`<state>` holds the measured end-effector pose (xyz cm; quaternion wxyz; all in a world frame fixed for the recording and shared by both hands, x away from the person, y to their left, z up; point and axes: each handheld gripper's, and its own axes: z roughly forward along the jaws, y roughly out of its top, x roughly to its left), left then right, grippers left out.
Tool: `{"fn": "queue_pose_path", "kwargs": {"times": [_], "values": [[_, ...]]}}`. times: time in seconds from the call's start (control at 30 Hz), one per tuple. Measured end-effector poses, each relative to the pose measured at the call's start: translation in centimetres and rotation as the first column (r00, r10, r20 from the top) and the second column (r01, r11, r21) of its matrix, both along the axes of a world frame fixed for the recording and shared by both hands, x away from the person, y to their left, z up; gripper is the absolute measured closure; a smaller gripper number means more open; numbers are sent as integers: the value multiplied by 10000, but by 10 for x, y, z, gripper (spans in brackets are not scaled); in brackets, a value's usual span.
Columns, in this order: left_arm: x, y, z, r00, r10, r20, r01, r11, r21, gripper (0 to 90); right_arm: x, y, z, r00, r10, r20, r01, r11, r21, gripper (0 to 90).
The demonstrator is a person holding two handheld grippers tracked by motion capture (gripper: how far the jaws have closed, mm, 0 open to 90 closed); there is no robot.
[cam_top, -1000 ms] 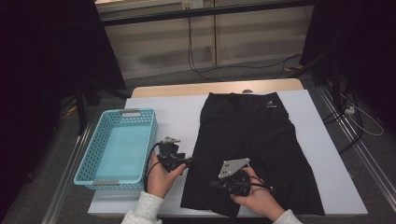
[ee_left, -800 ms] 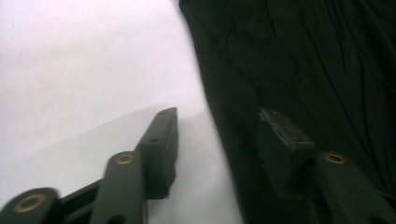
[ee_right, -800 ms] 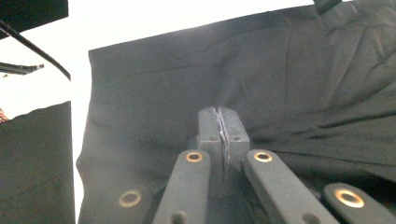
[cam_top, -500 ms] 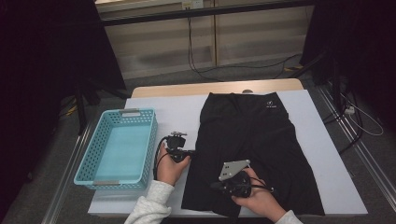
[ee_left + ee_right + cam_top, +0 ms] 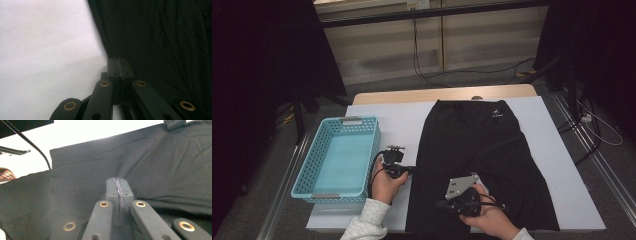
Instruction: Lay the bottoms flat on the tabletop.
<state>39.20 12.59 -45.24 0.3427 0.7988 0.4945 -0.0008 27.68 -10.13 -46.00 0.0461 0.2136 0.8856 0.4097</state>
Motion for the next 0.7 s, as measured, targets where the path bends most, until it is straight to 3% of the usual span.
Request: {"fn": "queue_pose_path", "kwargs": {"times": [0.1, 0.13, 0.17, 0.23, 0.3, 0.4, 0.47, 0.7], "values": [[0, -1, 1, 9998, -70, 185, 69, 10000, 70, 886, -1, -1, 0, 10000, 31, 27, -31, 10000, 31, 879], [0, 0, 1, 9994, -103, 332, 98, 9998, 156, 855, -1, -1, 1, 10000, 4, -27, -4, 9999, 114, 830], [0, 0, 2, 9990, -121, 431, 112, 9997, 218, 802, -1, -2, 3, 10000, -96, 16, 96, 9997, 207, 751], [-1, 1, 2, 9967, -258, 772, 237, 9993, 272, 689, 0, -6, 9, 9989, -415, 217, 414, 9991, 81, 682], [-1, 1, 4, 9950, -394, 914, 369, 9989, 297, 590, 3, -15, 15, 9955, -914, 235, 908, 9955, 268, 587], [-1, 1, 8, 9903, -652, 1230, 608, 9974, 394, 468, 8, -33, 23, 9867, -1569, 417, 1550, 9869, 447, 529], [-1, 1, 9, 9840, -735, 1621, 641, 9960, 625, 376, 11, -49, 26, 9741, -2208, 484, 2183, 9745, 517, 514], [2, 1, 4, 9819, -1085, 1549, 961, 9917, 858, 263, 15, -101, 23, 9144, -4024, 446, 4011, 9153, 363, 454]]}}
